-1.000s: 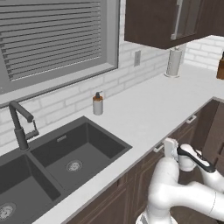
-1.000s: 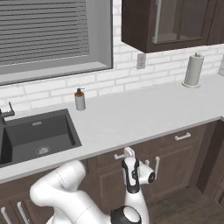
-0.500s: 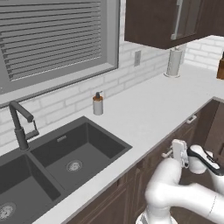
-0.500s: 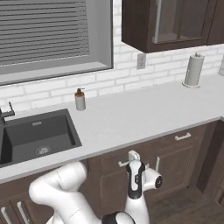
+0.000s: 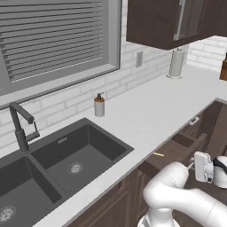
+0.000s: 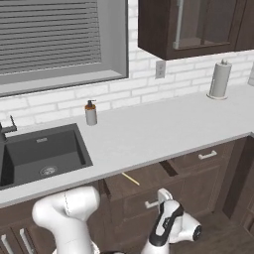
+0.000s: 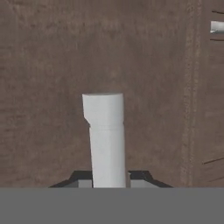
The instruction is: Take a straw from the drawer in front and place it inside the glass cup on the dining counter.
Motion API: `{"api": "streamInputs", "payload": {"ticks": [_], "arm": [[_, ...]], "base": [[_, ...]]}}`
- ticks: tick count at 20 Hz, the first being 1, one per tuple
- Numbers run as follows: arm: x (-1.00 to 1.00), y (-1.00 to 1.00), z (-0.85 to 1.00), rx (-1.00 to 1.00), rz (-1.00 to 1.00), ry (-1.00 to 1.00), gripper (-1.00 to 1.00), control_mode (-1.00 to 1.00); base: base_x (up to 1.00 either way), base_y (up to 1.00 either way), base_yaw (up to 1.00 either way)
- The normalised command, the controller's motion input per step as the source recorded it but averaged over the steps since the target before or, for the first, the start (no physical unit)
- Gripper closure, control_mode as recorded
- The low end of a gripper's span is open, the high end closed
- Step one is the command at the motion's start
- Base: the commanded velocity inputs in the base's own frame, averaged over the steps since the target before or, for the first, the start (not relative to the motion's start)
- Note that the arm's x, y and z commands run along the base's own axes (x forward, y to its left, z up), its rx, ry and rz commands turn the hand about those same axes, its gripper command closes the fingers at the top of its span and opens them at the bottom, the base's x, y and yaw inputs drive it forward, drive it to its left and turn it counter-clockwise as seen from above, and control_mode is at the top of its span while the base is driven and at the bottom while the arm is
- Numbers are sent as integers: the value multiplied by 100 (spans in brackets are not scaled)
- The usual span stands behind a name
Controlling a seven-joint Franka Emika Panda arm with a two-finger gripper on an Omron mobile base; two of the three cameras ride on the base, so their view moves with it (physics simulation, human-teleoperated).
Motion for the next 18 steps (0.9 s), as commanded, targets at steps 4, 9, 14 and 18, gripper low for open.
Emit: {"api": "streamInputs", "payload": {"ticks": [4, 9, 14, 18], "arm": [[-70, -74, -14, 2, -1, 4, 100, -100], [-8, -5, -21, -21, -2, 13, -100, -100], [-40, -15, 23, -1, 0, 3, -100, -100], [-56, -23, 61, 0, 2, 0, -100, -100]], "base": [[0, 0, 0], [0, 0, 0], [0, 0, 0], [0, 0, 0]]}}
